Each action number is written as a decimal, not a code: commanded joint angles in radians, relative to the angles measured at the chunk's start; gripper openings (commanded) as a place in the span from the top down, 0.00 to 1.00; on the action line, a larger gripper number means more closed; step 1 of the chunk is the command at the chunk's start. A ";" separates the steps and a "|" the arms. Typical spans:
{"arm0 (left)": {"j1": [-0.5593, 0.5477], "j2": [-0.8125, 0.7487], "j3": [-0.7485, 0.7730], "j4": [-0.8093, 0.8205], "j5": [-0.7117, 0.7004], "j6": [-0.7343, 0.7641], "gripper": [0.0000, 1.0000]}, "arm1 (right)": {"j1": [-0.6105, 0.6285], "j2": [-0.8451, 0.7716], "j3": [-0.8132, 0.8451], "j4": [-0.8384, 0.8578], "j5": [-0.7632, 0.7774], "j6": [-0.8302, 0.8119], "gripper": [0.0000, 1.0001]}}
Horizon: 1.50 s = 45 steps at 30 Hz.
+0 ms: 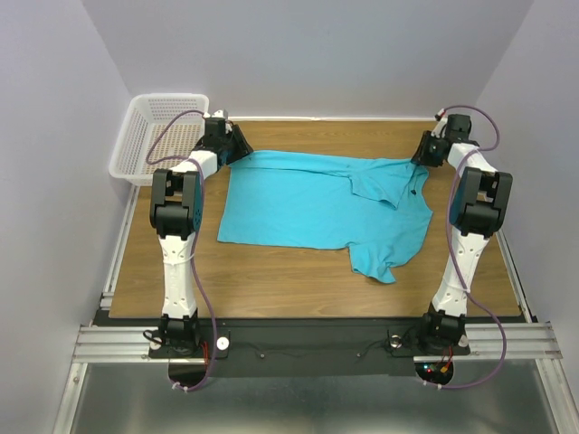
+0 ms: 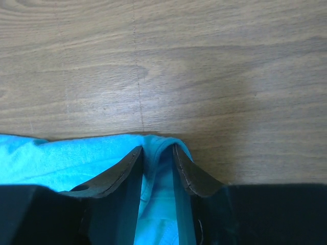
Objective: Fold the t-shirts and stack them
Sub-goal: Fold the tshirt
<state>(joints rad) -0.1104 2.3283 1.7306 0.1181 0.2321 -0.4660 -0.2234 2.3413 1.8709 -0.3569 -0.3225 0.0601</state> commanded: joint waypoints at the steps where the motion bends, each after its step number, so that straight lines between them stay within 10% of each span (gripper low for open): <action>1: 0.006 0.011 0.047 -0.034 -0.017 0.007 0.42 | -0.022 -0.071 0.060 0.044 0.011 -0.013 0.65; 35: 0.006 0.013 0.027 -0.026 0.006 0.007 0.42 | -0.028 0.062 0.131 0.001 -0.099 -0.026 0.65; 45: 0.008 0.016 0.024 -0.024 0.007 0.006 0.42 | -0.028 0.064 0.119 -0.005 -0.110 -0.020 0.96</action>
<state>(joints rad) -0.1097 2.3348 1.7412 0.1085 0.2363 -0.4660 -0.2478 2.4039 1.9556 -0.3664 -0.4229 0.0425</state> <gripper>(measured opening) 0.582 0.078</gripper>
